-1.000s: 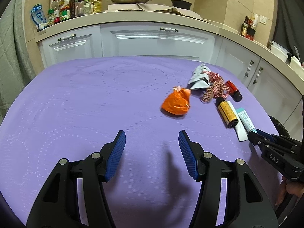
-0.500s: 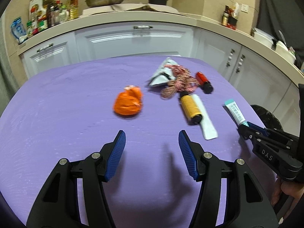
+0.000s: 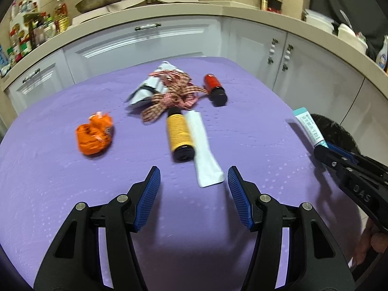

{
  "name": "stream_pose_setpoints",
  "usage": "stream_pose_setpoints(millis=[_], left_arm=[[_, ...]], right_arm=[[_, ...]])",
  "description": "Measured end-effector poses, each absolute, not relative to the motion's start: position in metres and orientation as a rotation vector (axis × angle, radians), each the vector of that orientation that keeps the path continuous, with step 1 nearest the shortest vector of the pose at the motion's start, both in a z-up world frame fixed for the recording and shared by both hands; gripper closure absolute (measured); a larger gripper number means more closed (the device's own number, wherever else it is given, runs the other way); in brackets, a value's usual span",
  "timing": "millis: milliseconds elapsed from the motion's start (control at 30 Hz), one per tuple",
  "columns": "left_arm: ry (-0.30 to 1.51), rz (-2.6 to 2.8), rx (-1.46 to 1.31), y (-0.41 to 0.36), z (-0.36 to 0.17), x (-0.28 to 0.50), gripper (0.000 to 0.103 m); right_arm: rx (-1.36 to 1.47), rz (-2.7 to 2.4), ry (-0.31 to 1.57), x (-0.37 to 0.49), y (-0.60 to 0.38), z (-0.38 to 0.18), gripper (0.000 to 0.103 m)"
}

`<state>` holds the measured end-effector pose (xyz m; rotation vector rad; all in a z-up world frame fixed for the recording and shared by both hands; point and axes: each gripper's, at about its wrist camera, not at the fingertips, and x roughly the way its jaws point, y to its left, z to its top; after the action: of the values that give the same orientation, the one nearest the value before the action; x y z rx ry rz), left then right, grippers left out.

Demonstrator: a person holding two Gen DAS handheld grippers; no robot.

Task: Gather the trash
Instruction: 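Grasp the white tube with left tool while right tool holds the teal tube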

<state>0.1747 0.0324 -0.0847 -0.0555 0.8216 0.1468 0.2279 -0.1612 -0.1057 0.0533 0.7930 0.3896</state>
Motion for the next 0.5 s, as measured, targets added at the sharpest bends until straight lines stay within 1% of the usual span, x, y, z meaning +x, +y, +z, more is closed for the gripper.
stream_pose_setpoints(millis=[167,267,333,400,500], left_arm=[[0.871,0.150,-0.069,0.027,-0.094,0.191,0.047],[0.882,0.151,-0.079,0.027,-0.096,0.196,0.055],[0.879,0.144,-0.072,0.025,-0.096,0.196,0.072],[0.875,0.136,-0.066,0.023,-0.095,0.196,0.080],[0.872,0.131,-0.077,0.025,-0.096,0.195,0.080]], right_arm=[[0.075,0.403,0.791,0.230,-0.171,-0.107,0.088],[0.085,0.408,0.790,0.231,-0.174,-0.109,0.088],[0.090,0.409,0.790,0.232,-0.176,-0.109,0.088],[0.092,0.409,0.791,0.232,-0.177,-0.110,0.088],[0.091,0.409,0.791,0.232,-0.177,-0.110,0.088]])
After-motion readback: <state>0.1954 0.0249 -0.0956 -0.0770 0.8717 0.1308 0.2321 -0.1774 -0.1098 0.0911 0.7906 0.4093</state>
